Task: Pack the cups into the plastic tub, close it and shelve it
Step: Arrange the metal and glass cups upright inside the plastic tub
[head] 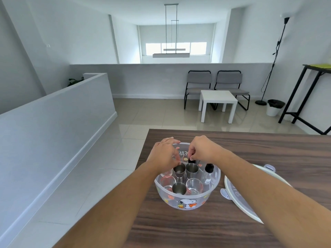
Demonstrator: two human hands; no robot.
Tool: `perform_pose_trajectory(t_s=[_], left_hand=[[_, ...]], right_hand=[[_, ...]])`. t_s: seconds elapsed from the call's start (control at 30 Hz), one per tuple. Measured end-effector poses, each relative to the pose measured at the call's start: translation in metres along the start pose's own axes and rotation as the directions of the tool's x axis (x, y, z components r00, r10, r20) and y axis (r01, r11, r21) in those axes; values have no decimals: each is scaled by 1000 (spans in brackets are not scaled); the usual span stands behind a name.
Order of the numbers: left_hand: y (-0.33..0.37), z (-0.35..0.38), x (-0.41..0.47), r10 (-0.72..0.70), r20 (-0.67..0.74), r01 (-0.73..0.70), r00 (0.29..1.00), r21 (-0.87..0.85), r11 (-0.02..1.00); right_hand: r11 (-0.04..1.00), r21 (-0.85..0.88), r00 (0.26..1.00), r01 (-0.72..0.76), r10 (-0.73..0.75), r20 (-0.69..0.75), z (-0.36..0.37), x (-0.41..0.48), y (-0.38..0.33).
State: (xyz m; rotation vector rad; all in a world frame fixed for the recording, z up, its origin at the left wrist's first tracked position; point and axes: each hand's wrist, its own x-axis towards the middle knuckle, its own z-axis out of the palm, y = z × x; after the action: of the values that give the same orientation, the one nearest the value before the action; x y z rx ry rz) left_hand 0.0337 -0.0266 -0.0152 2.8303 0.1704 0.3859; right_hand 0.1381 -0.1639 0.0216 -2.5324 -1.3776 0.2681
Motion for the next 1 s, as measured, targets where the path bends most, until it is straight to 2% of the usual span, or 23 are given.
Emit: perform_pose_trajectory(t_s=[0.27, 0.43, 0.63, 0.8, 1.0], left_hand=[[3, 6, 4, -31, 15, 32, 999, -41, 999], [-3, 0, -4, -58, 84, 60, 995, -23, 998], [-19, -23, -23, -52, 59, 52, 997, -10, 999], [-16, -20, -38, -37, 184, 18, 982, 109, 994], [-1, -13, -39, -87, 119, 56, 989, 245, 968]], right_hand=[[999, 29, 1000, 27, -28, 13, 5, 2, 4], [994, -4, 992, 113, -113, -47, 8, -3, 2], [975, -57, 974, 216, -219, -62, 0, -17, -3], [964, -146, 975, 224, -223, 19, 8, -26, -15], [935, -284, 967, 213, -243, -73, 26, -25, -27]])
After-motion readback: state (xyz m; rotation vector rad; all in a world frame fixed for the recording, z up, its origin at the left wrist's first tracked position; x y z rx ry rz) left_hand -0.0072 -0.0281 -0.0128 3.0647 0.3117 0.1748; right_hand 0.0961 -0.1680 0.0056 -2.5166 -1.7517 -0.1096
